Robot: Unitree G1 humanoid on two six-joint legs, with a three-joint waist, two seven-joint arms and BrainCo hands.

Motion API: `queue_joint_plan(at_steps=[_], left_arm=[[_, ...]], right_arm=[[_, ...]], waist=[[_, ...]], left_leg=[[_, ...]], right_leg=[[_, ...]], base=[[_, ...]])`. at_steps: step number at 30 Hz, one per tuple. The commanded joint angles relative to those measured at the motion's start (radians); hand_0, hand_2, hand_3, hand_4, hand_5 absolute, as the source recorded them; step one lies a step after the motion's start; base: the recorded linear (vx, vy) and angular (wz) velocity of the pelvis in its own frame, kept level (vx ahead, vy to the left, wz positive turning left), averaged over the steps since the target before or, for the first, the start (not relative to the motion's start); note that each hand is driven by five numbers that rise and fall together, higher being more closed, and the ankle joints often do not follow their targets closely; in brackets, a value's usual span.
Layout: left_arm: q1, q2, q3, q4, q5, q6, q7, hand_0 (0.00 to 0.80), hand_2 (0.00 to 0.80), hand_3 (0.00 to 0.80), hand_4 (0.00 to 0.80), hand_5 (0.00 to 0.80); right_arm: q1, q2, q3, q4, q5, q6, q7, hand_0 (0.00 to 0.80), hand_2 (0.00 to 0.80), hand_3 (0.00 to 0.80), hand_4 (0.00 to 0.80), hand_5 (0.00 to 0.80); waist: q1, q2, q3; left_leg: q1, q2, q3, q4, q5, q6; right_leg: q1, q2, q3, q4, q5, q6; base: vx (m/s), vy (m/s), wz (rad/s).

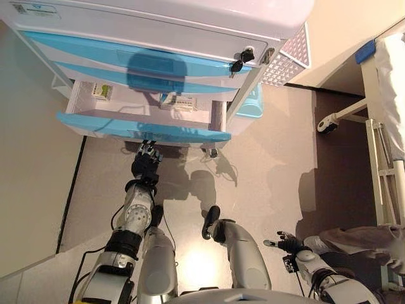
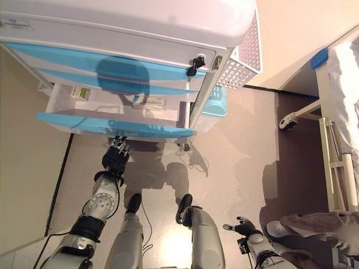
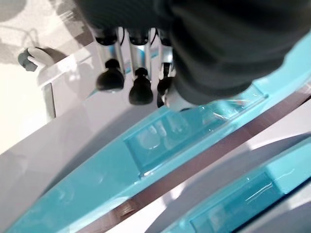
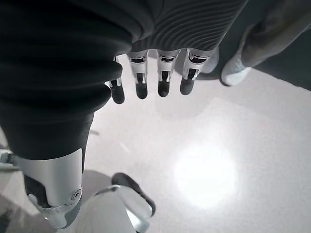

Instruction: Open the drawer and pick up the medicine

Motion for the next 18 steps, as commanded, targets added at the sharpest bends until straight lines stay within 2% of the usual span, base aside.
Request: queue_joint_plan(at_steps=[1, 18], left_arm=[[-0.082, 0.002, -0.028, -0.359, 0.061, -0.071, -0.176, 0.8, 0.8, 0.8, 0.8, 0.8], [0.044, 0.002, -0.063, -0.442, 0.026, -0.024, -0.214, 0.8, 0.8, 0.8, 0.8, 0.8]], right_arm=[[0.057, -0.045, 0.009, 0.019, -0.007, 0.0, -0.017, 0.0, 0.0, 0.0, 0.0, 0.0], [0.053, -0.053, -0.01, 0.03, -0.011, 0.003, -0.017, 0.0, 0.0, 0.0, 0.0, 0.0]], waist=[[0.026, 0.032, -0.087], [0.05, 0.059, -0.07]], left_leg=[[-0.094, -0.078, -0.022, 0.039, 0.041, 0.077], [-0.089, -0.085, -0.039, 0.037, 0.047, 0.084]], right_leg=[[0.042, 0.013, -0.007, 0.005, 0.028, 0.094], [0.042, 0.002, -0.029, 0.029, 0.019, 0.097]], base=[[0.01, -0.01, 0.12], [0.004, -0.011, 0.04]])
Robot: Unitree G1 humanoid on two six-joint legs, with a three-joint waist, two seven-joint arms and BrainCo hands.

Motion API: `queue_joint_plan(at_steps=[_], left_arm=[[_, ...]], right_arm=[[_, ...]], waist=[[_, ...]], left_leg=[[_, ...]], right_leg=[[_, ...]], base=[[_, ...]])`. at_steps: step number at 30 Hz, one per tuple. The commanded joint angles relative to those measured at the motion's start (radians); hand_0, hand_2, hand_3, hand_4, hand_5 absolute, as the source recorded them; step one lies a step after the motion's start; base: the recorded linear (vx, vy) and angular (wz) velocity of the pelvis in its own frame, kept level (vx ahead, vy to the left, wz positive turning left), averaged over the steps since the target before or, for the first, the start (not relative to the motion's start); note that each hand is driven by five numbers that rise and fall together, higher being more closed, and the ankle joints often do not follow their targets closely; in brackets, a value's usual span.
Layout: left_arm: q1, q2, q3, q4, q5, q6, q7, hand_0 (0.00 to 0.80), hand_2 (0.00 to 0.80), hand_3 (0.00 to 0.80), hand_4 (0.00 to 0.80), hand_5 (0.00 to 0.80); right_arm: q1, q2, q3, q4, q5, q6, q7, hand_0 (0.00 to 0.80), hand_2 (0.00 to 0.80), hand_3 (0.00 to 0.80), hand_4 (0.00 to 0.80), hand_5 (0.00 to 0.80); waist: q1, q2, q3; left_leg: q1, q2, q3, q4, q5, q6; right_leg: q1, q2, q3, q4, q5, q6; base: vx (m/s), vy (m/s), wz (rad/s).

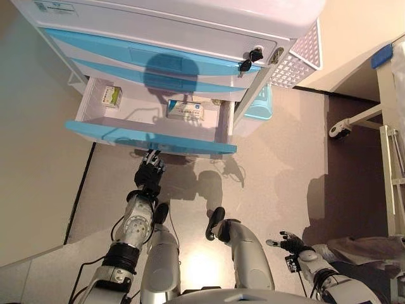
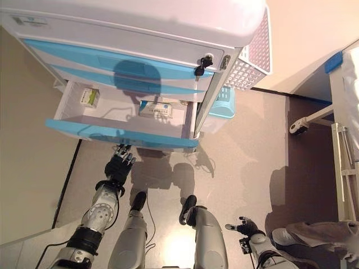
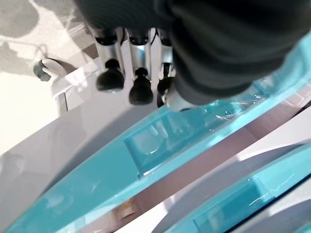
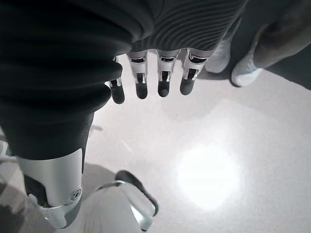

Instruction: Open the drawer and pick up the medicine

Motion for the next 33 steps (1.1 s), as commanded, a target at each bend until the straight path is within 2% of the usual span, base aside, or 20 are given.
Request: queue_joint_plan(at_steps=[1, 33], left_arm=[[-0.052, 0.001, -0.025, -0.37, 0.023, -0.069, -0.189, 0.8, 0.8, 0.8, 0.8, 0.8], [0.199, 0.098, -0.096, -0.509, -0.059, 0.037, -0.259, 0.8, 0.8, 0.8, 0.8, 0.8]], right_arm=[[0.049, -0.042, 0.001, 0.028, -0.011, 0.002, -0.014, 0.0, 0.0, 0.0, 0.0, 0.0], [0.034, -0.063, -0.003, 0.031, -0.021, 0.007, -0.016, 0.0, 0.0, 0.0, 0.0, 0.0]], waist=[[0.008, 0.022, -0.076], [0.076, 0.044, -0.038]], left_leg=[[-0.08, -0.083, -0.015, 0.024, 0.049, 0.087], [-0.096, -0.099, -0.063, 0.027, 0.067, 0.096]], right_leg=[[0.043, 0.013, -0.007, -0.001, 0.039, 0.106], [0.049, -0.001, -0.045, 0.013, 0.04, 0.12]], base=[[0.0, -0.004, 0.07], [-0.004, -0.003, 0.05]])
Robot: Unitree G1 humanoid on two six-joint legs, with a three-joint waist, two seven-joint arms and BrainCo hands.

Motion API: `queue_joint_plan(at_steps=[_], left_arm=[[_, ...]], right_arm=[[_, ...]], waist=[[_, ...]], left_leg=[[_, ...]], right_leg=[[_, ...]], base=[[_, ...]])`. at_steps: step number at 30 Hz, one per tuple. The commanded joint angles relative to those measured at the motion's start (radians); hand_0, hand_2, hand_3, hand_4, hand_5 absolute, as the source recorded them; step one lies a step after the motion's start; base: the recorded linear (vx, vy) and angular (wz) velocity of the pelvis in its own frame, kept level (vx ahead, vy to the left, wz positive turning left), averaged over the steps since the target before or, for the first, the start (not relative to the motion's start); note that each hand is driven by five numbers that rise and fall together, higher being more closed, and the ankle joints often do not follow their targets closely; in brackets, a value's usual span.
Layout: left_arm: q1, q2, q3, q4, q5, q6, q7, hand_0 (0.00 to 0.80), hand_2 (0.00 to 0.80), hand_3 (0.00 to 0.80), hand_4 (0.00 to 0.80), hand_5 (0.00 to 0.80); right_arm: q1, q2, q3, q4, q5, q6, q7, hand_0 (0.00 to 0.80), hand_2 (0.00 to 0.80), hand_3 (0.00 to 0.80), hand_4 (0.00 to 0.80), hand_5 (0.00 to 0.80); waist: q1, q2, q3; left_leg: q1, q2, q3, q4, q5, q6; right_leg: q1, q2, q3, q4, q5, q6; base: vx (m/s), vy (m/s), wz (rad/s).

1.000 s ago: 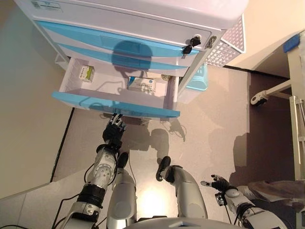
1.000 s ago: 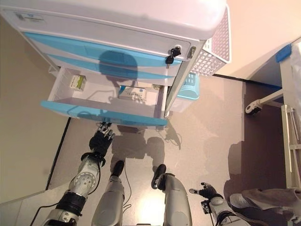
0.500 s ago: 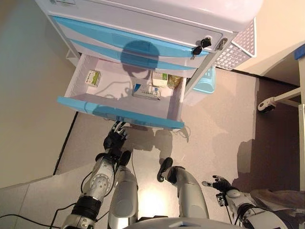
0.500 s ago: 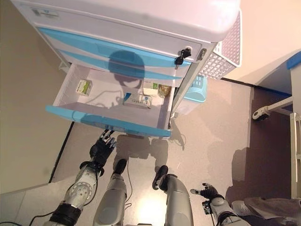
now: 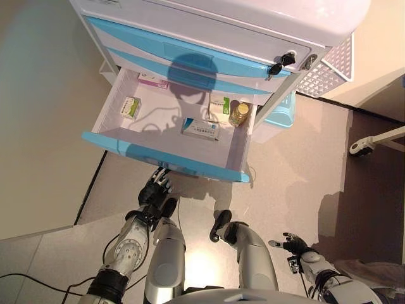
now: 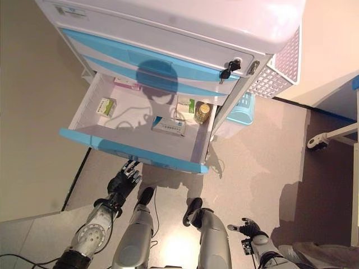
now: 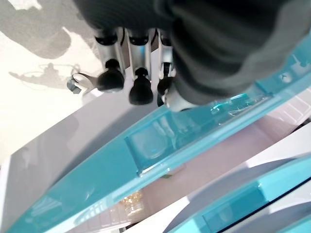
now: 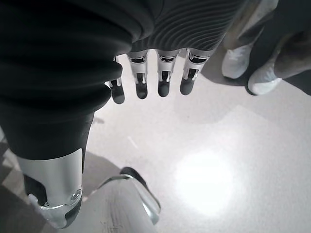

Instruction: Open the drawer and pick up the medicine

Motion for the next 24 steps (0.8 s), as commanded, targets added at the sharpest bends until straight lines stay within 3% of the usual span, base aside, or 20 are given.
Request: queue_joint_plan(at_steps=[1, 7, 8, 9, 15, 17, 18, 19, 20, 21, 22, 23, 24], left_arm=[[-0.002, 0.007, -0.017, -0.355, -0.04, -0.051, -0.163, 0.8, 0.8, 0.8, 0.8, 0.8], [0.047, 0.017, -0.003, -0.334, -0.054, -0.036, -0.17, 0.8, 0.8, 0.8, 0.8, 0.8], [0.055, 0.016, 0.01, -0.319, -0.057, -0.041, -0.164, 0.254, 0.254, 0.254, 0.254, 0.254], [0.069, 0.017, 0.032, -0.291, -0.052, -0.045, -0.157, 0.0, 0.0, 0.0, 0.0, 0.0], [0.108, -0.001, 0.107, -0.162, -0.011, -0.044, -0.135, 0.0, 0.0, 0.0, 0.0, 0.0], [0.138, -0.017, 0.179, -0.017, 0.042, -0.037, -0.119, 0.0, 0.0, 0.0, 0.0, 0.0], [0.138, -0.017, 0.179, -0.016, 0.042, -0.038, -0.12, 0.0, 0.0, 0.0, 0.0, 0.0], [0.143, -0.024, 0.221, 0.106, 0.096, -0.04, -0.112, 0.0, 0.0, 0.0, 0.0, 0.0], [0.142, -0.024, 0.22, 0.107, 0.096, -0.04, -0.112, 0.0, 0.0, 0.0, 0.0, 0.0], [0.131, -0.037, 0.269, 0.24, 0.136, -0.038, -0.112, 0.0, 0.0, 0.0, 0.0, 0.0], [0.13, -0.037, 0.269, 0.241, 0.136, -0.038, -0.113, 0.0, 0.0, 0.0, 0.0, 0.0], [0.112, -0.046, 0.313, 0.359, 0.17, -0.052, -0.107, 0.0, 0.0, 0.0, 0.0, 0.0], [0.111, -0.046, 0.313, 0.36, 0.17, -0.052, -0.108, 0.0, 0.0, 0.0, 0.0, 0.0]], right_arm=[[0.033, -0.057, 0.023, 0.026, -0.008, 0.006, -0.01, 0.0, 0.0, 0.0, 0.0, 0.0], [0.04, -0.063, 0.017, 0.029, -0.007, 0.007, -0.01, 0.0, 0.0, 0.0, 0.0, 0.0], [0.043, -0.064, 0.014, 0.029, -0.006, 0.008, -0.011, 0.0, 0.0, 0.0, 0.0, 0.0], [0.047, -0.063, 0.009, 0.03, -0.006, 0.01, -0.01, 0.0, 0.0, 0.0, 0.0, 0.0], [0.06, -0.066, -0.013, 0.036, 0.006, 0.016, -0.004, 0.0, 0.0, 0.0, 0.0, 0.0], [0.072, -0.071, -0.031, 0.029, 0.013, 0.02, 0.004, 0.0, 0.0, 0.0, 0.0, 0.0], [0.072, -0.071, -0.031, 0.029, 0.013, 0.021, 0.004, 0.0, 0.0, 0.0, 0.0, 0.0], [0.077, -0.077, -0.041, 0.028, 0.017, 0.022, 0.011, 0.0, 0.0, 0.0, 0.0, 0.0], [0.076, -0.077, -0.042, 0.028, 0.017, 0.022, 0.011, 0.0, 0.0, 0.0, 0.0, 0.0], [0.078, -0.084, -0.055, 0.028, 0.023, 0.023, 0.015, 0.0, 0.0, 0.0, 0.0, 0.0], [0.077, -0.085, -0.056, 0.028, 0.023, 0.023, 0.015, 0.0, 0.0, 0.0, 0.0, 0.0], [0.082, -0.087, -0.065, 0.034, 0.025, 0.022, 0.018, 0.0, 0.0, 0.0, 0.0, 0.0], [0.081, -0.087, -0.065, 0.034, 0.025, 0.022, 0.018, 0.0, 0.0, 0.0, 0.0, 0.0]], waist=[[0.009, 0.022, -0.046], [0.012, 0.023, -0.056], [0.013, 0.024, -0.06], [0.015, 0.026, -0.069], [0.014, 0.034, -0.097], [0.005, 0.042, -0.13], [0.005, 0.042, -0.13], [-0.003, 0.049, -0.154], [-0.003, 0.051, -0.156], [-0.011, 0.055, -0.177], [-0.011, 0.057, -0.178], [-0.019, 0.058, -0.201], [-0.019, 0.059, -0.203]], left_leg=[[-0.061, -0.08, -0.004, -0.009, 0.074, 0.102], [-0.054, -0.083, -0.007, -0.011, 0.071, 0.106], [-0.052, -0.085, -0.008, -0.012, 0.071, 0.107], [-0.047, -0.087, -0.007, -0.016, 0.069, 0.109], [-0.032, -0.091, 0.008, -0.034, 0.067, 0.115], [-0.014, -0.09, 0.025, -0.061, 0.072, 0.12], [-0.014, -0.09, 0.025, -0.061, 0.072, 0.12], [0.007, -0.086, 0.045, -0.086, 0.076, 0.121], [0.004, -0.084, 0.044, -0.088, 0.079, 0.121], [0.036, -0.081, 0.07, -0.114, 0.081, 0.123], [0.034, -0.08, 0.069, -0.116, 0.085, 0.123], [0.07, -0.077, 0.089, -0.145, 0.084, 0.122], [0.068, -0.076, 0.088, -0.146, 0.087, 0.122]], right_leg=[[0.046, 0.018, -0.005, -0.018, 0.066, 0.12], [0.056, 0.017, -0.005, -0.03, 0.073, 0.126], [0.061, 0.016, -0.005, -0.034, 0.076, 0.128], [0.065, 0.012, -0.004, -0.039, 0.081, 0.133], [0.083, 0.006, 0.002, -0.076, 0.105, 0.144], [0.105, 0.007, 0.013, -0.12, 0.127, 0.154], [0.105, 0.008, 0.013, -0.121, 0.127, 0.154], [0.131, 0.011, 0.02, -0.164, 0.143, 0.16], [0.13, 0.013, 0.019, -0.17, 0.149, 0.16], [0.168, 0.011, 0.029, -0.214, 0.162, 0.165], [0.168, 0.013, 0.028, -0.219, 0.167, 0.165], [0.209, 0.014, 0.04, -0.268, 0.176, 0.169], [0.208, 0.015, 0.038, -0.273, 0.182, 0.169]], base=[[0.004, 0.007, 0.07], [0.0, 0.001, 0.01], [0.043, 0.041, 0.03], [0.043, 0.041, 0.02], [0.043, 0.058, 0.04], [0.087, 0.101, 0.04], [0.119, 0.163, 0.02], [0.051, 0.095, -0.01], [0.12, 0.201, -0.09], [0.06, 0.114, -0.1], [0.15, 0.19, -0.16], [0.076, 0.087, -0.19], [0.125, 0.145, -0.31]])
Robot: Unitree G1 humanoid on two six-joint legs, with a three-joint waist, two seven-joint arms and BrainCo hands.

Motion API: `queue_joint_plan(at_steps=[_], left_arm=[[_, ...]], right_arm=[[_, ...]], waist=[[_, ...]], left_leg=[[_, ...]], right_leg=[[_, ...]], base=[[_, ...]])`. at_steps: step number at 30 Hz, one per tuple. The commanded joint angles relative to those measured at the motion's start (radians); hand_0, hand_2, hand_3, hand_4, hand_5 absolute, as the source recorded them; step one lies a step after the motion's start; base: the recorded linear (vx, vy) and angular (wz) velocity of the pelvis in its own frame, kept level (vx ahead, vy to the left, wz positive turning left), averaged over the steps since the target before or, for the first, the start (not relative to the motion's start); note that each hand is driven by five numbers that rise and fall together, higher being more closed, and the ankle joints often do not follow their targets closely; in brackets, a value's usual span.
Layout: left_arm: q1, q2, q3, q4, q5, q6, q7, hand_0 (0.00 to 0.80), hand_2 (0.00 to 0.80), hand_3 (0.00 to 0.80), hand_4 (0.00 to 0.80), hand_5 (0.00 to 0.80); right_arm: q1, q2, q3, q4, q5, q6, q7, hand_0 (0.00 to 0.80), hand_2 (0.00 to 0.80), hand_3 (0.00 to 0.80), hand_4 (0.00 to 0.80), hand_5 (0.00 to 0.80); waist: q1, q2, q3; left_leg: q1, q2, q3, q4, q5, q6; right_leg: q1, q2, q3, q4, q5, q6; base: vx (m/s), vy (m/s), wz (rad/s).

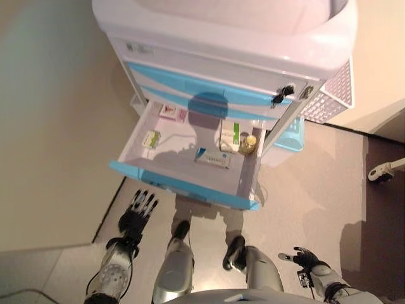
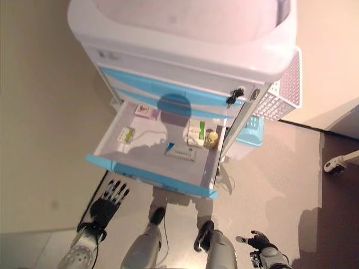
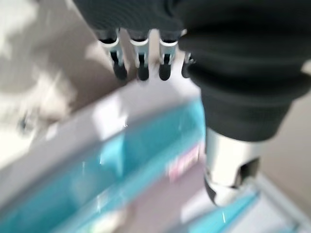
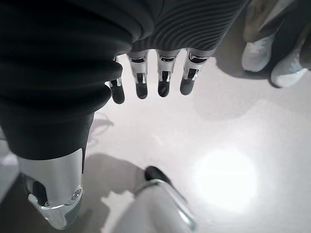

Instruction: Open the drawer and pick up the medicine

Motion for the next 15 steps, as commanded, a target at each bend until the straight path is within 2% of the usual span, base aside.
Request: queue_joint_plan(at_steps=[1, 2, 3, 4, 5, 7, 8, 9, 10, 12, 15], left_arm=[[-0.028, 0.0, 0.053, 0.04, 0.083, -0.045, -0.004, 0.0, 0.0, 0.0, 0.0, 0.0], [-0.047, 0.002, 0.087, 0.165, 0.135, -0.053, 0.006, 0.0, 0.0, 0.0, 0.0, 0.0], [-0.049, 0.002, 0.088, 0.168, 0.135, -0.054, 0.004, 0.0, 0.0, 0.0, 0.0, 0.0], [-0.052, 0.01, 0.114, 0.254, 0.185, -0.065, 0.009, 0.0, 0.0, 0.0, 0.0, 0.0], [-0.053, 0.01, 0.115, 0.255, 0.186, -0.065, 0.008, 0.0, 0.0, 0.0, 0.0, 0.0], [-0.059, 0.022, 0.141, 0.361, 0.256, -0.07, 0.025, 0.0, 0.0, 0.0, 0.0, 0.0], [-0.062, 0.037, 0.151, 0.461, 0.341, -0.071, 0.042, 0.0, 0.0, 0.0, 0.0, 0.0], [-0.063, 0.037, 0.151, 0.463, 0.342, -0.072, 0.041, 0.0, 0.0, 0.0, 0.0, 0.0], [-0.066, 0.05, 0.155, 0.539, 0.418, -0.071, 0.059, 0.0, 0.0, 0.0, 0.0, 0.0], [-0.065, 0.063, 0.158, 0.59, 0.494, -0.071, 0.072, 0.0, 0.0, 0.0, 0.0, 0.0], [-0.067, 0.073, 0.161, 0.633, 0.552, -0.066, 0.093, 0.0, 0.0, 0.0, 0.0, 0.0]], right_arm=[[-0.003, -0.048, -0.008, 0.019, 0.024, 0.01, 0.004, 0.0, 0.0, 0.0, 0.0, 0.0], [0.001, -0.048, -0.015, 0.024, 0.029, 0.009, 0.008, 0.0, 0.0, 0.0, 0.0, 0.0], [0.0, -0.048, -0.015, 0.024, 0.029, 0.009, 0.008, 0.0, 0.0, 0.0, 0.0, 0.0], [0.004, -0.049, -0.017, 0.023, 0.031, 0.007, 0.012, 0.0, 0.0, 0.0, 0.0, 0.0], [0.004, -0.049, -0.016, 0.023, 0.031, 0.007, 0.012, 0.0, 0.0, 0.0, 0.0, 0.0], [0.005, -0.05, -0.021, 0.023, 0.035, 0.003, 0.015, 0.0, 0.0, 0.0, 0.0, 0.0], [0.005, -0.053, -0.027, 0.016, 0.046, -0.001, 0.017, 0.0, 0.0, 0.0, 0.0, 0.0], [0.005, -0.053, -0.027, 0.016, 0.046, -0.001, 0.017, 0.0, 0.0, 0.0, 0.0, 0.0], [0.003, -0.054, -0.029, 0.0, 0.058, -0.007, 0.018, 0.0, 0.0, 0.0, 0.0, 0.0], [0.008, -0.056, -0.036, -0.019, 0.071, -0.013, 0.017, 0.0, 0.0, 0.0, 0.0, 0.0], [0.007, -0.053, -0.043, -0.045, 0.094, -0.022, 0.012, 0.0, 0.0, 0.0, 0.0, 0.0]], waist=[[-0.013, -0.031, -0.007], [-0.024, -0.03, -0.039], [-0.023, -0.03, -0.037], [-0.031, -0.03, -0.064], [-0.03, -0.029, -0.063], [-0.037, -0.033, -0.089], [-0.047, -0.036, -0.113], [-0.045, -0.036, -0.112], [-0.054, -0.04, -0.13], [-0.06, -0.047, -0.142], [-0.066, -0.055, -0.155]], left_leg=[[0.004, -0.069, 0.074, -0.117, 0.098, 0.102], [0.039, -0.067, 0.096, -0.146, 0.098, 0.101], [0.042, -0.066, 0.097, -0.148, 0.098, 0.101], [0.076, -0.068, 0.118, -0.171, 0.094, 0.102], [0.079, -0.067, 0.119, -0.173, 0.094, 0.102], [0.108, -0.07, 0.137, -0.196, 0.091, 0.103], [0.136, -0.073, 0.157, -0.218, 0.087, 0.107], [0.139, -0.072, 0.159, -0.22, 0.087, 0.107], [0.158, -0.072, 0.176, -0.232, 0.083, 0.11], [0.172, -0.074, 0.19, -0.239, 0.077, 0.113], [0.183, -0.077, 0.207, -0.242, 0.068, 0.117]], right_leg=[[0.114, 0.007, 0.024, -0.156, 0.142, 0.121], [0.149, 0.007, 0.033, -0.207, 0.153, 0.126], [0.152, 0.009, 0.034, -0.21, 0.155, 0.126], [0.18, 0.014, 0.046, -0.252, 0.166, 0.131], [0.182, 0.015, 0.048, -0.255, 0.167, 0.131], [0.21, 0.018, 0.059, -0.298, 0.178, 0.135], [0.234, 0.019, 0.075, -0.333, 0.189, 0.14], [0.235, 0.02, 0.077, -0.335, 0.19, 0.14], [0.248, 0.016, 0.089, -0.351, 0.197, 0.145], [0.258, 0.013, 0.101, -0.363, 0.201, 0.148], [0.266, 0.01, 0.116, -0.376, 0.208, 0.151]], base=[[0.134, 0.156, -0.45], [0.141, 0.151, -0.37], [0.195, 0.185, -0.49], [0.101, 0.094, -0.4], [0.142, 0.13, -0.61], [0.135, 0.131, -0.44], [0.134, 0.145, -0.27], [0.149, 0.182, -0.35], [0.096, 0.11, -0.45], [0.086, 0.094, -0.51], [0.048, 0.051, -0.36]])
